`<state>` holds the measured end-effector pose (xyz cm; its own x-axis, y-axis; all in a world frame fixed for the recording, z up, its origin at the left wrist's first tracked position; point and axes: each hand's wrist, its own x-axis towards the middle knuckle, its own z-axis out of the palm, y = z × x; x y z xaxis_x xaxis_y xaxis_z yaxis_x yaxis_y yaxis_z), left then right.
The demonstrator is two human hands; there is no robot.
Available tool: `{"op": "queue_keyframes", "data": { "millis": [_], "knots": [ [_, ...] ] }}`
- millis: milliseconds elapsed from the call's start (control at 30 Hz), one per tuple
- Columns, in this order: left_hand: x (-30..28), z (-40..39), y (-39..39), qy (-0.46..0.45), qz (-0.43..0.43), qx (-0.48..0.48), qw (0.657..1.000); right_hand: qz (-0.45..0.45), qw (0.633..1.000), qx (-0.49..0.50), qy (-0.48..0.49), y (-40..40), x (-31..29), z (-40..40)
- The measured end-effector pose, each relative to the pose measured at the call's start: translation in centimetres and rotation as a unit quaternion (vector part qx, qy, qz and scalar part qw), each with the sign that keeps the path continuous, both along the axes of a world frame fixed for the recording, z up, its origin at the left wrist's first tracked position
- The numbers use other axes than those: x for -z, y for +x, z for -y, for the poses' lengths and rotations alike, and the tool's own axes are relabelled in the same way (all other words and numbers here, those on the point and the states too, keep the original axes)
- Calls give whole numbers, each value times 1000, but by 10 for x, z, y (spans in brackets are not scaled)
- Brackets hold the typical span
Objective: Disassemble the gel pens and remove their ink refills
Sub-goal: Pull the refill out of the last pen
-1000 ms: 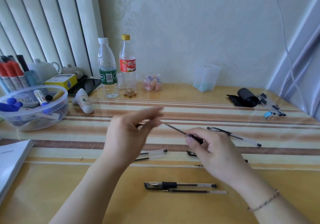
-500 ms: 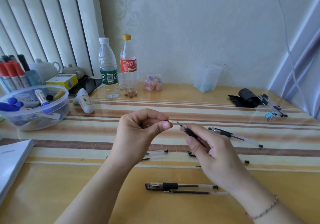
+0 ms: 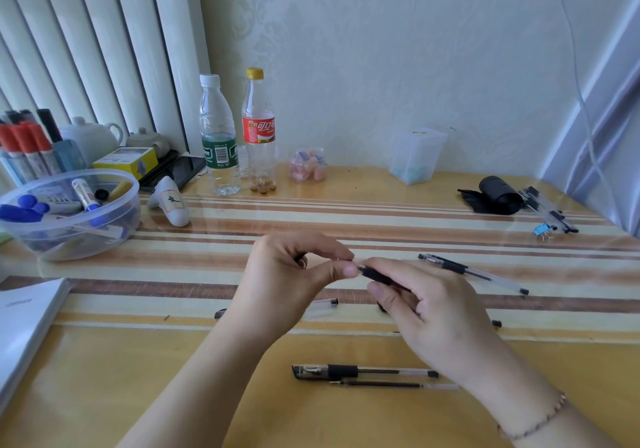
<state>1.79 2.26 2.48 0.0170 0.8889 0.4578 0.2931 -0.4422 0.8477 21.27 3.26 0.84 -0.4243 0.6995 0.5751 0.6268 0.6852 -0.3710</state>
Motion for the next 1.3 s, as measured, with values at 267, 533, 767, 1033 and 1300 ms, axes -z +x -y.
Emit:
{"op": "queue_keyframes", "data": {
  "millis": [267,533,767,1033,1300],
  "knots": [
    [-1,4,2,27,-64,-7,998,-18,985,-46,-164,3,4,1],
    [-3,4,9,-65,83,9,994,-132,950,-102,-263,-5,5,3],
    [4,-2,5,-99,119,-22,988,-201,940,-102,-256,-8,2,4],
    [-1,4,10,-127,156,117,973,-183,942,-96,-265,-11,4,7],
    [7,1,11,-143,181,132,964,-183,941,-100,-267,-11,5,8]
  ]
}}
